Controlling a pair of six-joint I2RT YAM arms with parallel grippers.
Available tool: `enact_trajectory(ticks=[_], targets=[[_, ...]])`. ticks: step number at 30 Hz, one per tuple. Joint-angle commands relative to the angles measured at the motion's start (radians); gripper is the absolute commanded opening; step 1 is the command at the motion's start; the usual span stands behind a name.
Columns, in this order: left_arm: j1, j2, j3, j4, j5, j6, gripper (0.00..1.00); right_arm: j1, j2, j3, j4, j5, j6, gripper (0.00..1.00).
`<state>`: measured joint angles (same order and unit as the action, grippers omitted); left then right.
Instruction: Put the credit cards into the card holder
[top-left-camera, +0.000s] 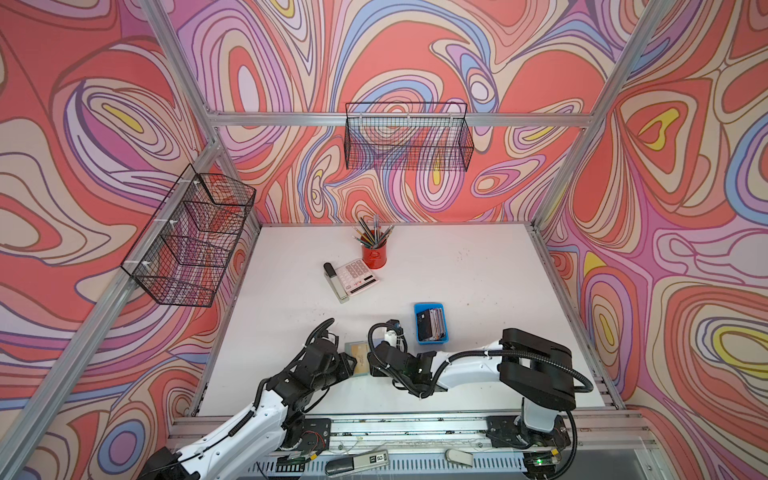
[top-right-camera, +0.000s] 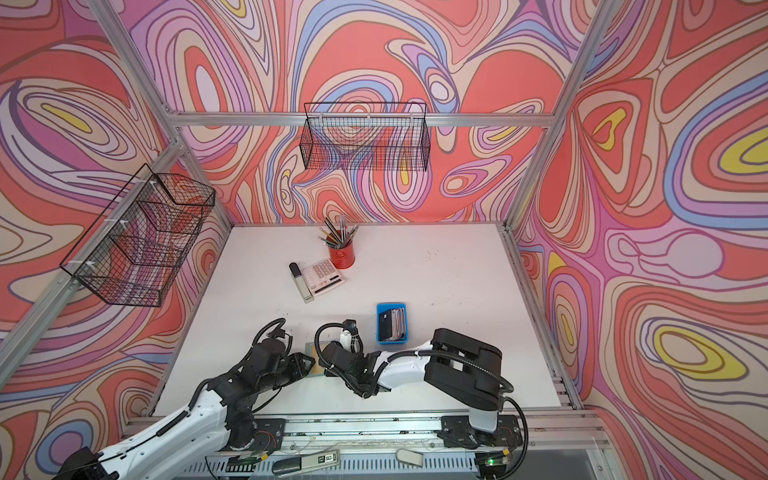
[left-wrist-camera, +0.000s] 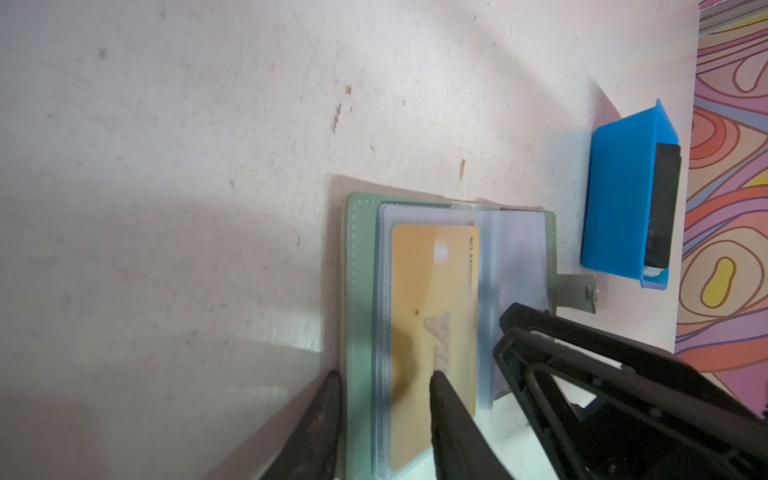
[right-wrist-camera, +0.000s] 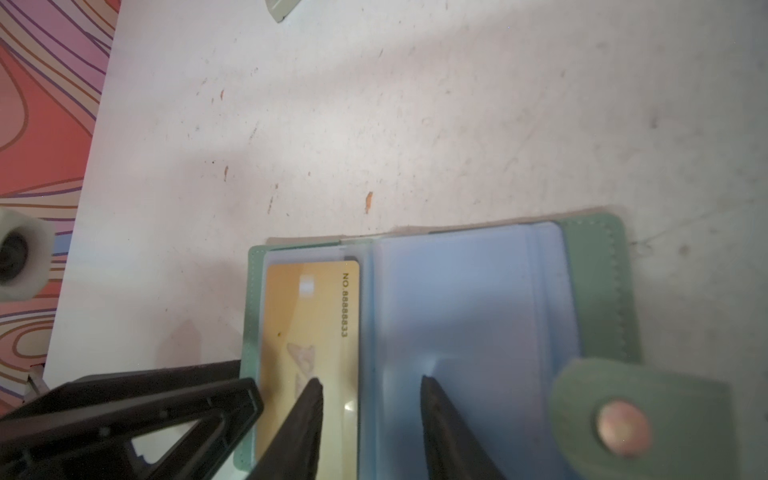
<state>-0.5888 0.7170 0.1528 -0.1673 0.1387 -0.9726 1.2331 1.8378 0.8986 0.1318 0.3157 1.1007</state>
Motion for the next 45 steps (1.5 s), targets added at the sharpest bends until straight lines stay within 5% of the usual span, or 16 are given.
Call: enact_trajectory(ticks=[1,14,26,45], targets=[[0.001,0.007,-0.014,0.016,0.003,-0.011,0.38,0.016,0.051,0.005,0.005,-0.061,0.015,0.41],[0.001,0.043,-0.016,0.054,0.021,-0.01,0.37,0.038,0.048,0.031,0.061,-0.084,-0.017,0.24],[0.001,0.019,-0.022,0.032,0.005,-0.012,0.37,0.037,-0.187,-0.076,-0.15,0.151,0.031,0.37],[0.001,-0.005,-0.022,0.017,0.015,-0.017,0.37,0.037,-0.094,-0.055,-0.223,0.147,0.084,0.37]])
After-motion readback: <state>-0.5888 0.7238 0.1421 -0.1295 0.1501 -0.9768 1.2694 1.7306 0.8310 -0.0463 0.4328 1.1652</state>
